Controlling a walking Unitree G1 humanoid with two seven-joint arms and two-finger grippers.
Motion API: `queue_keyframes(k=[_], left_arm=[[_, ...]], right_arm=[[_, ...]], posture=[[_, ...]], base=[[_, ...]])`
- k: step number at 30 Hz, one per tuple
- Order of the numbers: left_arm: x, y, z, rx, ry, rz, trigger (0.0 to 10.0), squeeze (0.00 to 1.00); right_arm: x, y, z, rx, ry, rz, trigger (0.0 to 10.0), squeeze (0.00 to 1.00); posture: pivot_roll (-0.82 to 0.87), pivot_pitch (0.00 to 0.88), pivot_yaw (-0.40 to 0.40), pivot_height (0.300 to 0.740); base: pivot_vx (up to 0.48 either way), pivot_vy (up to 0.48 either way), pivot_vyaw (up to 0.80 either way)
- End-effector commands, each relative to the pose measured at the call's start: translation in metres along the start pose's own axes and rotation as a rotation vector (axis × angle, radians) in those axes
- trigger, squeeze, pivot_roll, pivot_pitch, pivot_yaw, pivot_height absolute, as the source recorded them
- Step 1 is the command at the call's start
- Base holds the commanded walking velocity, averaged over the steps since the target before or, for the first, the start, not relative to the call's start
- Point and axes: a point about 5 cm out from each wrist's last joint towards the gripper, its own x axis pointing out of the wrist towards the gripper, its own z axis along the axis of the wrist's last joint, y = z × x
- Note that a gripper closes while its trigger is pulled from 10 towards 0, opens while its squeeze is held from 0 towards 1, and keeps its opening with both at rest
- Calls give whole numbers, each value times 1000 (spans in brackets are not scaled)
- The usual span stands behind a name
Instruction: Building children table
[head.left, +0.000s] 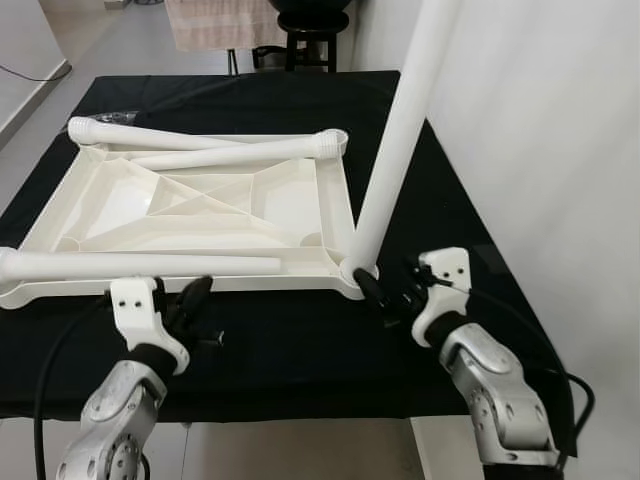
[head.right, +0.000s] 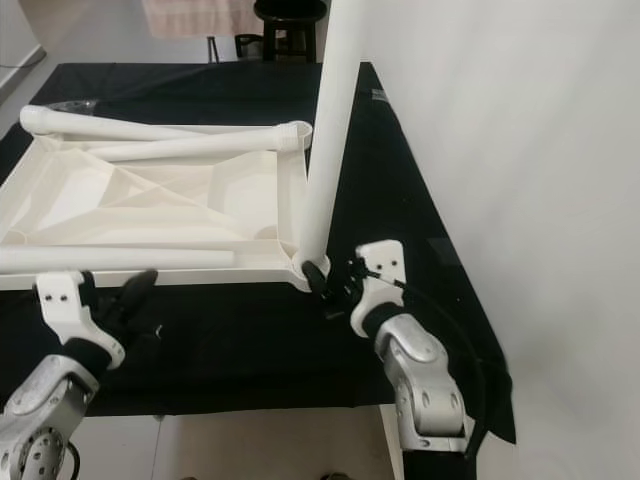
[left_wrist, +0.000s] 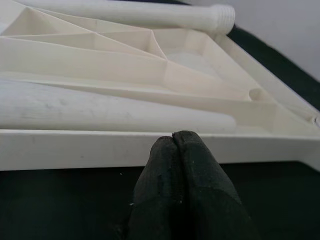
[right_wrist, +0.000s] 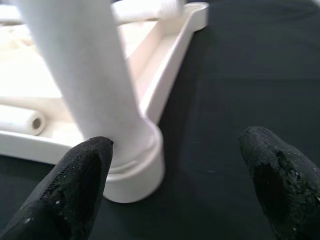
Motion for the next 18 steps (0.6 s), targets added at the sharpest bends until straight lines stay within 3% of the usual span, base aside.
queue_keyframes(k=[1,4,7,9,12,18], left_arm=[[0,-1,-8,45,45,7,10000,0],[4,5,-2,39,38,28,10000,0],[10,24,-2,121,77,157,10000,0],[12,20,-8,186,98,182,10000,0],[11,8,-14,211,121,139,10000,0],[17,5,-8,301,91,118,10000,0]], right_arm=[[-3,2,1,22,-4,-3,10000,0],[0,6,4,29,-17,0,10000,0],[3,14,5,19,-22,33,10000,0],[5,13,6,11,-22,38,10000,0],[5,5,6,2,-16,7,10000,0],[9,5,7,25,-24,-6,10000,0]], posture=[[25,113,-17,740],[18,99,-17,740],[12,76,-17,740],[6,88,-24,740],[10,83,-35,740],[22,88,-20,740]], base=[[0,0,0],[0,0,0],[0,0,0],[0,463,0],[0,461,0],[0,461,0]])
